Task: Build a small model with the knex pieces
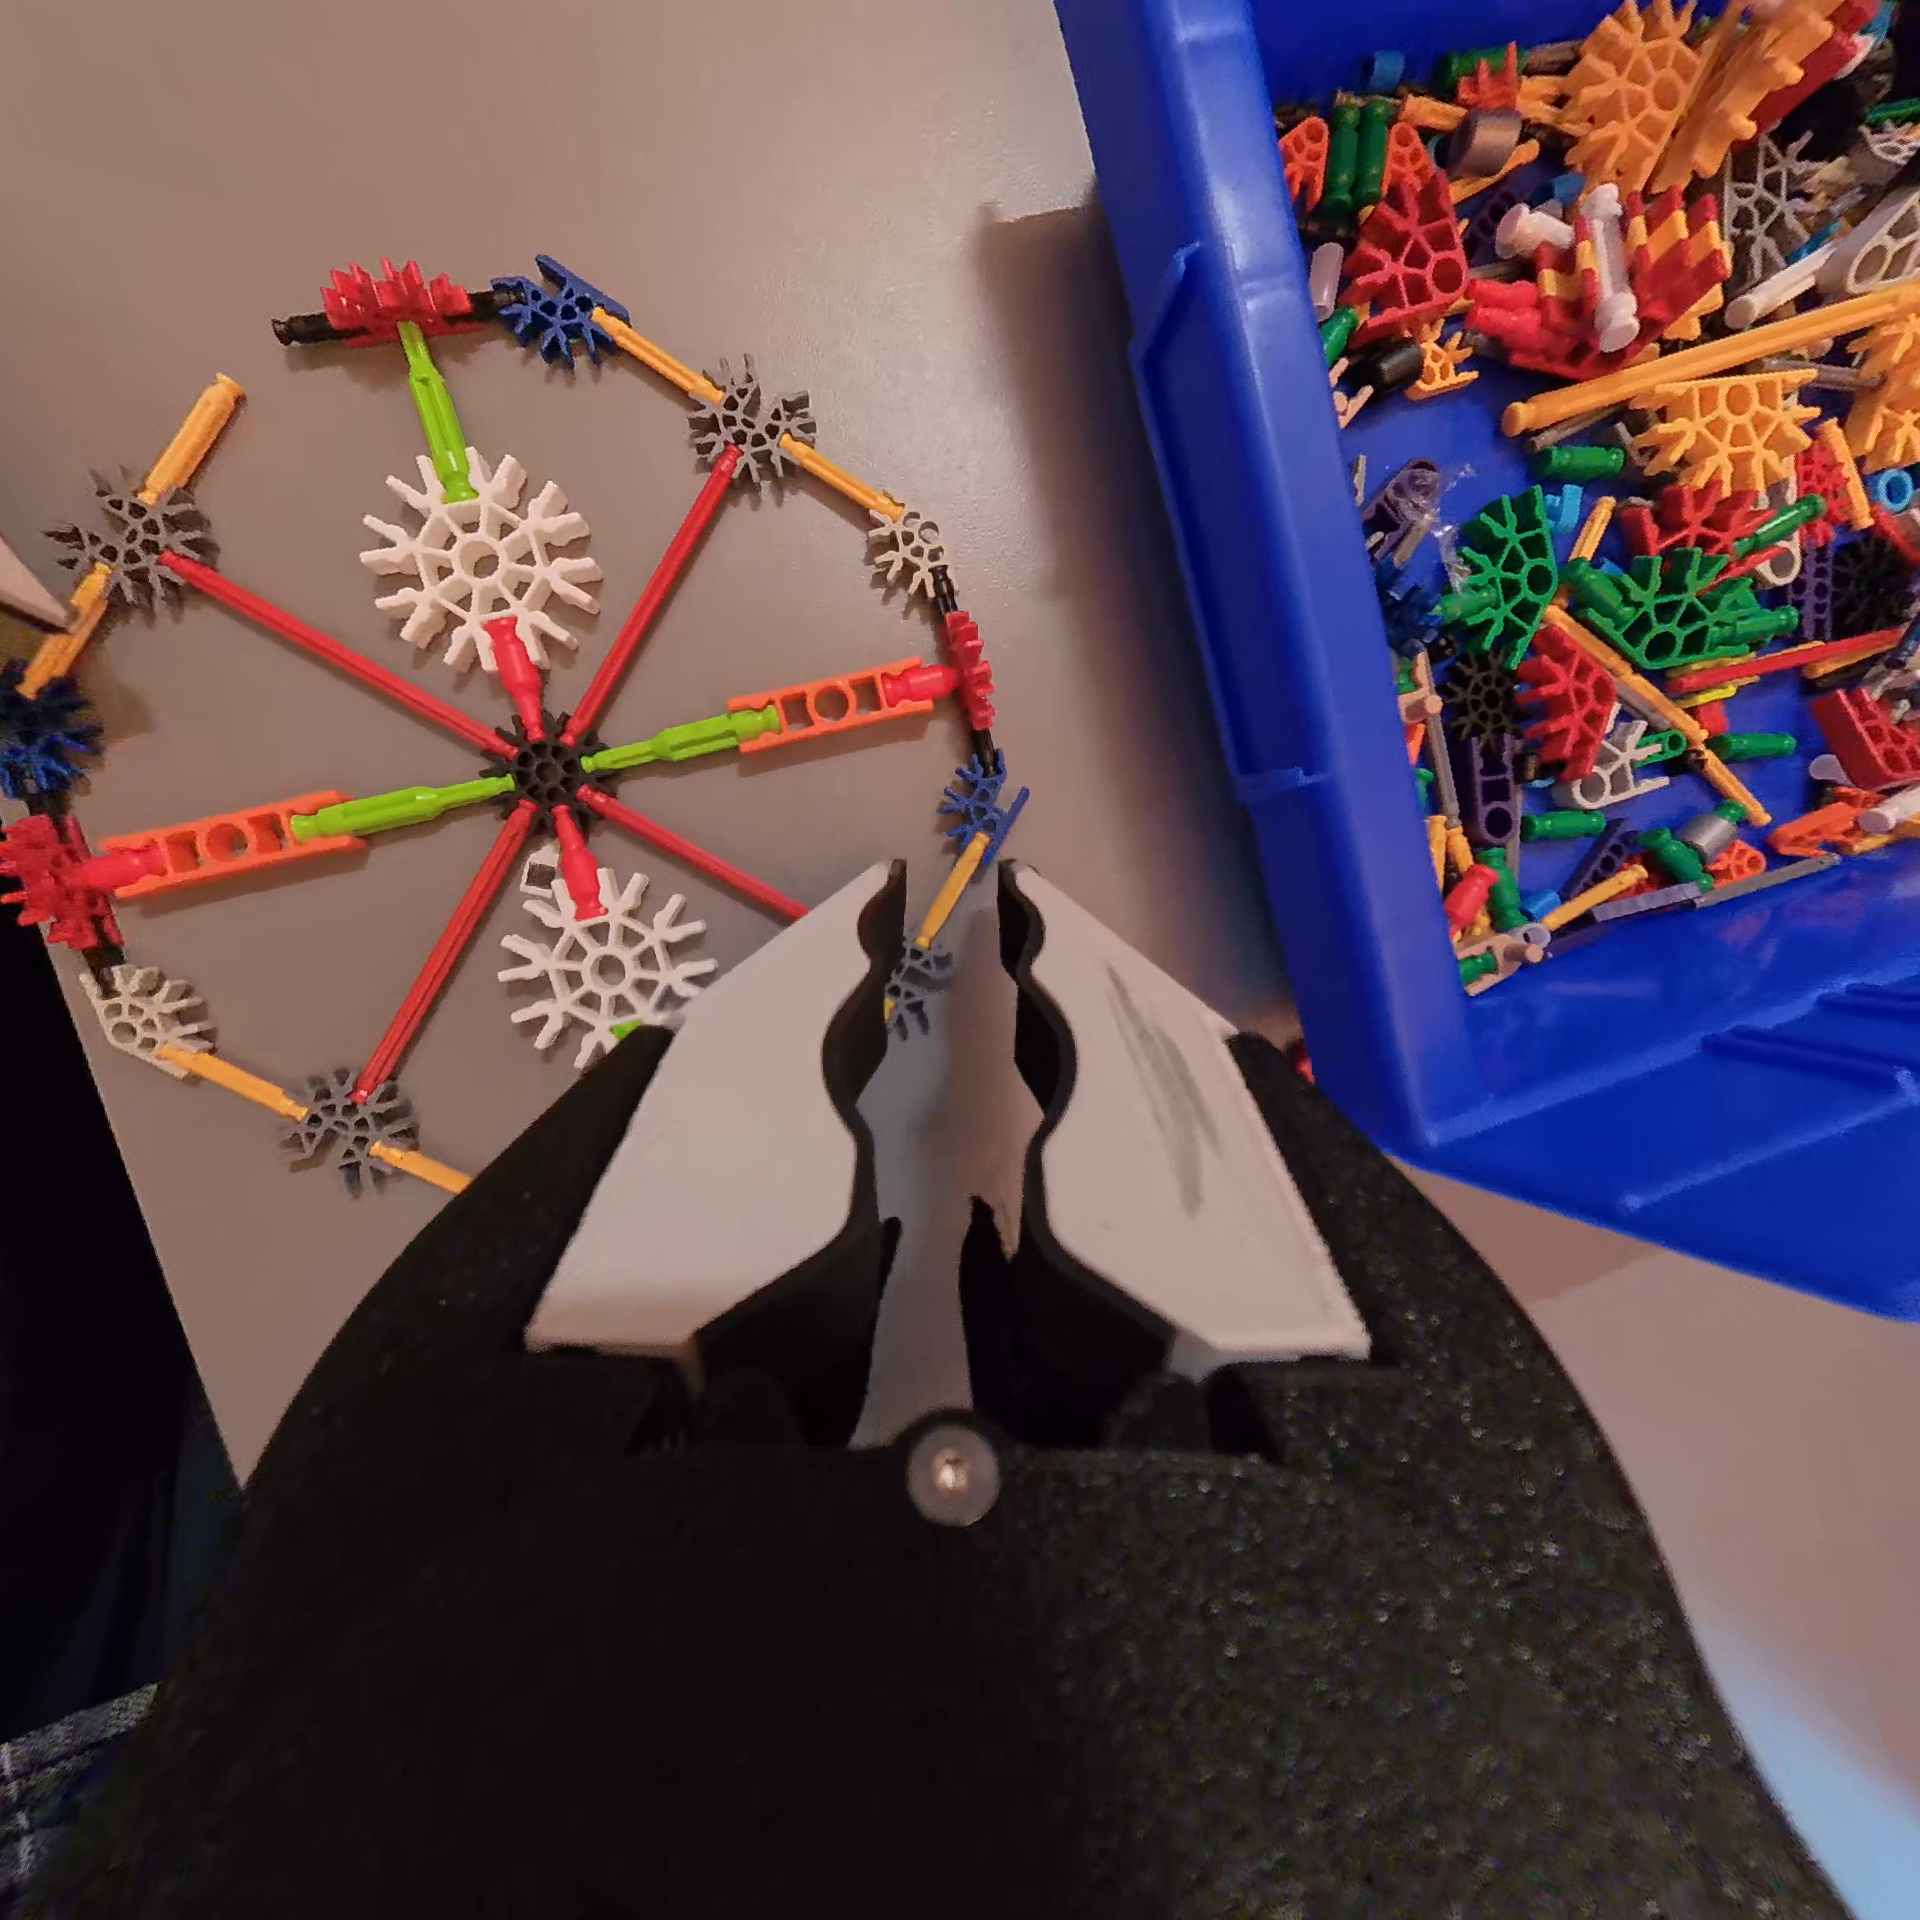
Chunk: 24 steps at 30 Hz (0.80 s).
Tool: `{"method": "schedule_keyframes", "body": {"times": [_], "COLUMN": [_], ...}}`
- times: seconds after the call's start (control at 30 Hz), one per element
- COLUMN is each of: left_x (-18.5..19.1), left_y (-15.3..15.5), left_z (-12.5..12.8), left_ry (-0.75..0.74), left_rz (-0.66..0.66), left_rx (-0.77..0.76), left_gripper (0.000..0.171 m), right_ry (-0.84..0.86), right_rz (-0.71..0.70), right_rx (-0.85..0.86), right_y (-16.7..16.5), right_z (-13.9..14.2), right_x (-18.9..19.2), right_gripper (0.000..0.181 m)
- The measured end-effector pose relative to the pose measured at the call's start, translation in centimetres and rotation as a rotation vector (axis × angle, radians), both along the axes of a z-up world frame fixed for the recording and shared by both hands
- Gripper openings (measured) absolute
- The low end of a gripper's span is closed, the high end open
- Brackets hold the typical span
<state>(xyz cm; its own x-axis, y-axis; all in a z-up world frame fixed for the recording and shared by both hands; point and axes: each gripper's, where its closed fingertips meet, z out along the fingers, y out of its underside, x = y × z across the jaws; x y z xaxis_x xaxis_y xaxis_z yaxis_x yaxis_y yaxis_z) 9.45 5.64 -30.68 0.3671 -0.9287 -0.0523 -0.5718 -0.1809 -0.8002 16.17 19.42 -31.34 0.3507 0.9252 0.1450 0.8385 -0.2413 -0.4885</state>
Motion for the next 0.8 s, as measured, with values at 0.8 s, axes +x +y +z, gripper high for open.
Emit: {"method": "schedule_keyframes", "body": {"times": [0.8], "left_x": [-0.6], "left_y": [-0.5], "left_z": [-1.5], "left_ry": [0.014], "left_rz": [0.006], "left_rx": [-0.007], "left_gripper": [0.041], "right_ry": [0.008], "right_rz": [-0.048], "right_rx": [-0.018], "right_y": [-0.9], "right_z": [0.0], "right_x": [2.2], "right_gripper": [0.02]}}
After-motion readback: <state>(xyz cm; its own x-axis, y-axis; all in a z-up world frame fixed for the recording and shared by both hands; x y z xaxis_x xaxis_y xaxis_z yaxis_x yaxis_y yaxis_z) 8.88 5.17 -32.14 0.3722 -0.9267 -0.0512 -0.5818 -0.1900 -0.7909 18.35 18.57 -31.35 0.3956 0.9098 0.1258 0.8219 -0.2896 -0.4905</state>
